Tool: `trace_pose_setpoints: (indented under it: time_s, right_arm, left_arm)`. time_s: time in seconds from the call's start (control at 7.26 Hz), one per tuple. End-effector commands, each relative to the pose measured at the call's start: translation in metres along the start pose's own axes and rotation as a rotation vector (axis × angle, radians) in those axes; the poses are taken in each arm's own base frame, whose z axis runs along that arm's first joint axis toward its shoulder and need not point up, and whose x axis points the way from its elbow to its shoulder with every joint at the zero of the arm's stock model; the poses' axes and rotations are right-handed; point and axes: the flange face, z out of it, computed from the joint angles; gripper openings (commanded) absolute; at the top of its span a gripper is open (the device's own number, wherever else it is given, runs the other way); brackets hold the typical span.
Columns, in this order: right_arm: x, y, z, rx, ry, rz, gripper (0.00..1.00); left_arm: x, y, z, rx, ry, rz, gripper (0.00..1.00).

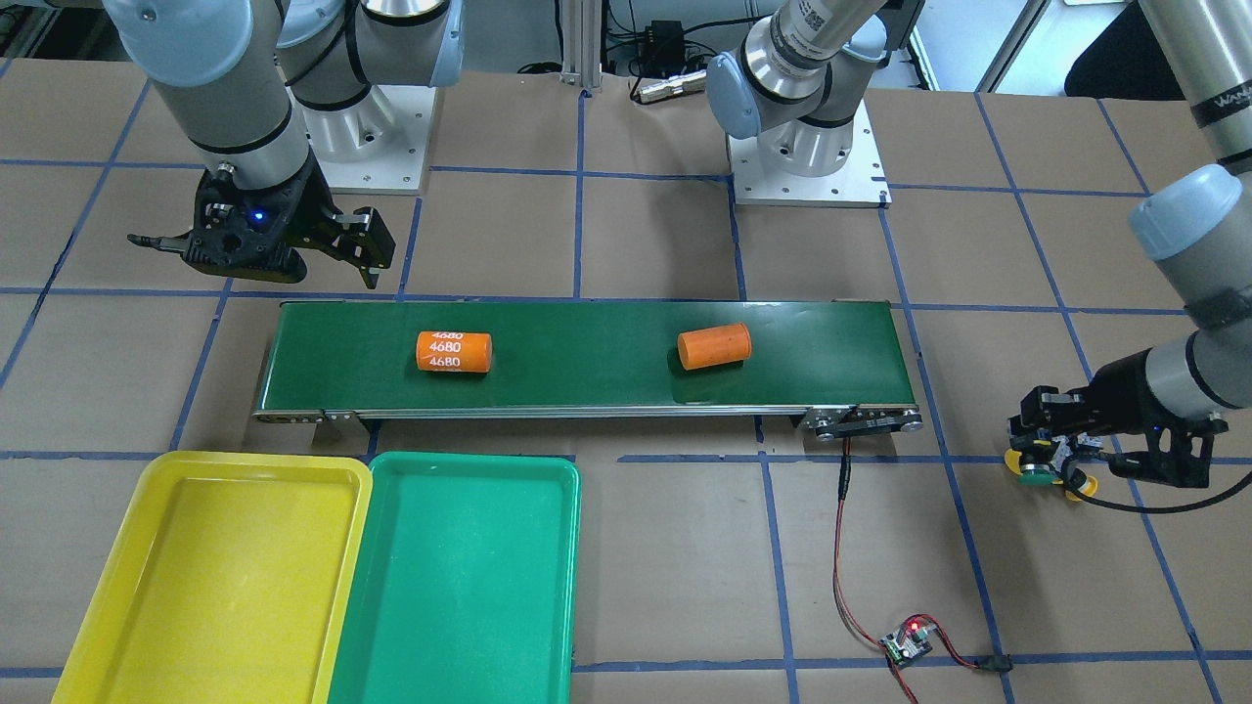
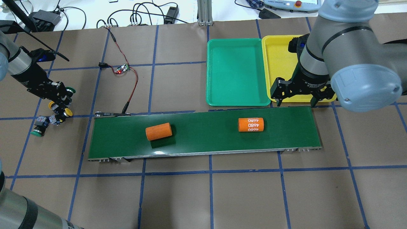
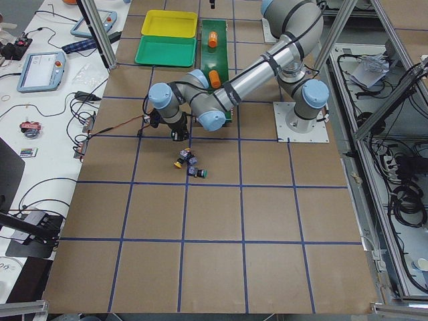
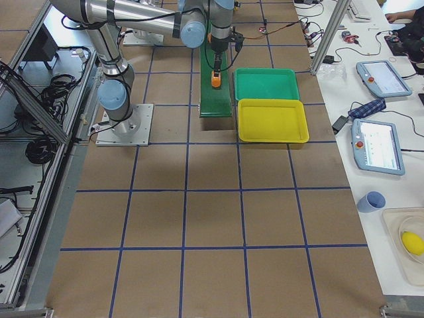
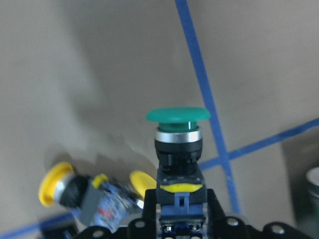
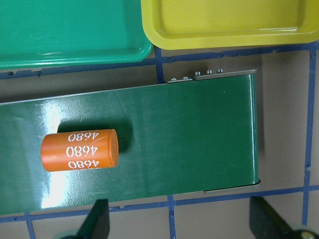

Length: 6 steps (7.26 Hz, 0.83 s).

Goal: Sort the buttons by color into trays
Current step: 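Carry the green-capped button with the left gripper onto the belt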

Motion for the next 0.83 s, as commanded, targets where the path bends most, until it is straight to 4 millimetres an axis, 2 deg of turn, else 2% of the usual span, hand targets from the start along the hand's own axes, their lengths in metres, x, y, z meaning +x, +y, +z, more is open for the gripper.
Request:
trace_pose_setpoints:
  time_s: [0.0, 0.14, 0.28, 0.41, 0.55, 0.69]
  right_arm:
    - [0.0, 0.001, 0.001, -0.002, -0.001, 0.0, 1.0]
    - [-0.001, 0.001, 0.001, -0.007, 0.001, -0.002, 1.0]
    - [-0.001, 0.001, 0.0, 0.001, -0.001, -0.002, 1.0]
    - [-0.001, 0.001, 0.001, -0.002, 0.0, -0.003, 1.0]
    - [-0.001, 0.001, 0.001, -0.001, -0.002, -0.003, 1.0]
    - [-0.001, 0.001, 0.001, -0.001, -0.002, -0.002, 1.0]
  left_arm:
    - [0.043, 0.059, 0.021, -0.024, 0.053, -0.236, 0.0]
    - [0.069, 0.074, 0.013, -0.002, 0.055, -0.281, 0.0]
    - [0.109, 0.086, 0.01, 0.001, 0.038, -0.255, 0.0]
    - [0.142, 0.1, 0.032, -0.009, 0.025, -0.27, 0.0]
    - [0.155, 0.1, 0.049, 0.069, -0.001, -0.223, 0.0]
    - [0.165, 0.101, 0.071, 0.044, 0.006, -0.165, 0.0]
